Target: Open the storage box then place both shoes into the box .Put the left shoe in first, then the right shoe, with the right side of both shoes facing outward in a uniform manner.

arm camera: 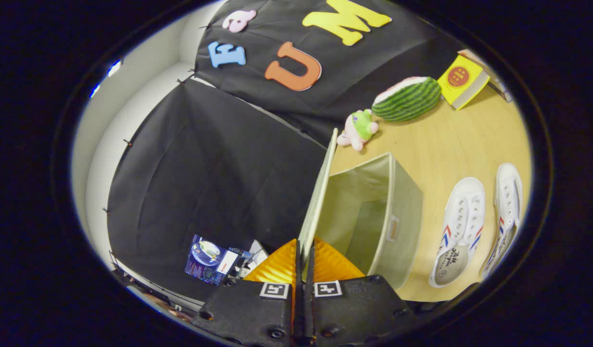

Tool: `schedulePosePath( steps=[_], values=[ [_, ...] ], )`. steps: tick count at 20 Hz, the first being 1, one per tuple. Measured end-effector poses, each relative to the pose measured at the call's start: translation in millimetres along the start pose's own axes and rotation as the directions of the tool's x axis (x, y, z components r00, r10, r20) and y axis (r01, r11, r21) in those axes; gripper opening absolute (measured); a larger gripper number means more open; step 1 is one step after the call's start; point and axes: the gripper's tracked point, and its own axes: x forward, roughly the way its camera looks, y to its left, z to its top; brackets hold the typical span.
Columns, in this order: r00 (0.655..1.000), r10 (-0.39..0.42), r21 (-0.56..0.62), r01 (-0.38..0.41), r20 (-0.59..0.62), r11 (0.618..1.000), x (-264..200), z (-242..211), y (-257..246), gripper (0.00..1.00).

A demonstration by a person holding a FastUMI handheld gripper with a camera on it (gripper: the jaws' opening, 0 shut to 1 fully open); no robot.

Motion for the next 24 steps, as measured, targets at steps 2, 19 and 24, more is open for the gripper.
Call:
schedulePosePath(
  steps=[2,19,24],
  values=[
    [1.000,-0.017,-0.040,0.017,-0.010,0.999,11,6,27,0.06],
    [0.978,-0.201,-0.379,0.168,-0.049,0.910,147,-6,141,0.70],
    [0.961,-0.263,-0.452,0.275,0.090,0.849,116,16,128,1.00]
  ],
)
